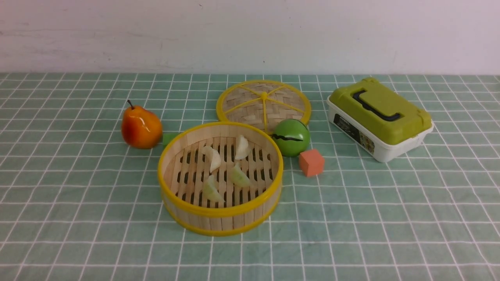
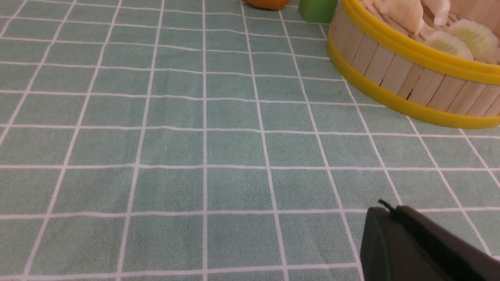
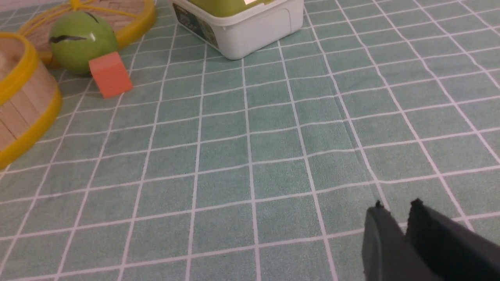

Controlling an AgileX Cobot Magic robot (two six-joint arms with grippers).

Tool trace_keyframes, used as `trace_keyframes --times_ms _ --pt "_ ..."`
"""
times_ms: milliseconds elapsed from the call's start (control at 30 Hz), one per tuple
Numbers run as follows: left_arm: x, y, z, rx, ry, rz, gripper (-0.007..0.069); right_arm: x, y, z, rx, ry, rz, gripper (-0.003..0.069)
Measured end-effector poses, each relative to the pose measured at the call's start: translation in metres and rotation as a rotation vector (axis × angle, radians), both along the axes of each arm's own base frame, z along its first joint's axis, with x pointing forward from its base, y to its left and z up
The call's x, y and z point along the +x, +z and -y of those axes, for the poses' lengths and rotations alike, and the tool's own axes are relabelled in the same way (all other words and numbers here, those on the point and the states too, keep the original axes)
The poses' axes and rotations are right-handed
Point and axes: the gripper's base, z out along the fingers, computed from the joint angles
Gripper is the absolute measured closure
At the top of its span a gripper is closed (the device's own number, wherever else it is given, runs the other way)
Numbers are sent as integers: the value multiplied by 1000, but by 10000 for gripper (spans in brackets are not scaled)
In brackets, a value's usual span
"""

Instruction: Put the dumplings into the steamer on the table with the blue tablecloth.

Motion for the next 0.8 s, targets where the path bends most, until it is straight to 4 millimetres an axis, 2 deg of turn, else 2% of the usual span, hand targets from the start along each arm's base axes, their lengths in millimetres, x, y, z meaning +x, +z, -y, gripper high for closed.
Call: trace_keyframes --times_ms 800 --pt "0 0 0 0 0 0 620 0 0 0 0 0 0 535"
